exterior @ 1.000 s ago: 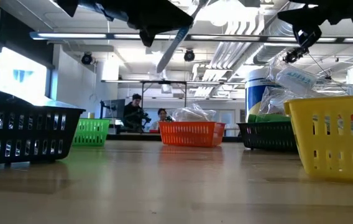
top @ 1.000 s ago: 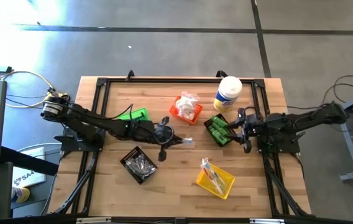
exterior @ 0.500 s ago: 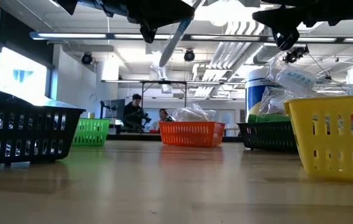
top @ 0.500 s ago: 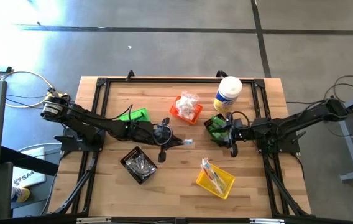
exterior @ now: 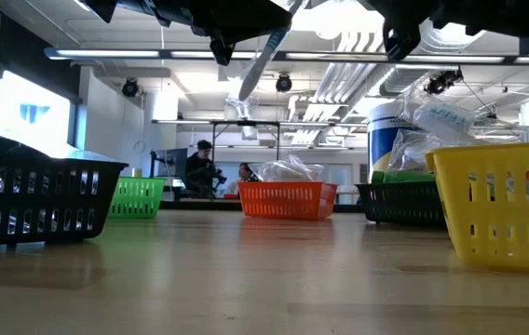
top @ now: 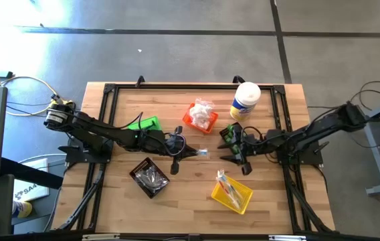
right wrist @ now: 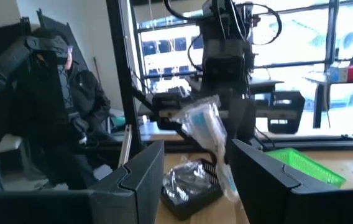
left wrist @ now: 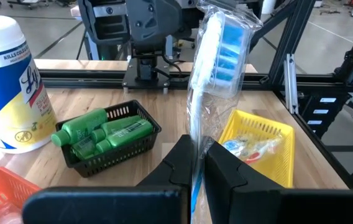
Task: Pick & Place Travel size toiletries
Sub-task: Put the blue toothbrush into the yellow bin
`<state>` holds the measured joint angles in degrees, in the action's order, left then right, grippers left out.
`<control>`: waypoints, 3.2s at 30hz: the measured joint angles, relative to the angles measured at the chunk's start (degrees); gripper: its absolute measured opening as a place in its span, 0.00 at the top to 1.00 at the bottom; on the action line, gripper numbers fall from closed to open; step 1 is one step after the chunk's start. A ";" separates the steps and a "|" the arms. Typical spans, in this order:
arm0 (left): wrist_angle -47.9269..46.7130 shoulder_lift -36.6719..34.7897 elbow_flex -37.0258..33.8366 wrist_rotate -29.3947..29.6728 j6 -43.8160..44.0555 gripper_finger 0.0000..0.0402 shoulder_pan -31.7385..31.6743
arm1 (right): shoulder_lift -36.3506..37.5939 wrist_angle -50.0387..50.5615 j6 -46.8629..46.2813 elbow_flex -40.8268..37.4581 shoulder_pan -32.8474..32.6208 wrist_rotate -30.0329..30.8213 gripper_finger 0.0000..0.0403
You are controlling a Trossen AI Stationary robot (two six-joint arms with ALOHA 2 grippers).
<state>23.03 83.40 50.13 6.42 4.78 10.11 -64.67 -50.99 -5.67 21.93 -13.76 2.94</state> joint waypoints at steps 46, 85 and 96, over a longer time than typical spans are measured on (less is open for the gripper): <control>16.84 9.48 2.42 -1.51 4.59 0.97 0.00 | -18.05 -15.69 5.99 2.99 0.76 4.00 0.57; 19.09 12.52 3.54 -1.29 4.93 0.97 0.00 | -17.98 -16.02 5.74 2.99 0.63 -1.66 0.80; 18.50 12.52 3.54 -1.36 4.68 0.97 0.02 | -17.96 -15.56 5.75 3.02 0.68 -1.22 0.97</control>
<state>41.52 95.92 53.67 5.06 9.45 10.13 -82.63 -66.54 0.08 24.95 -13.08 1.72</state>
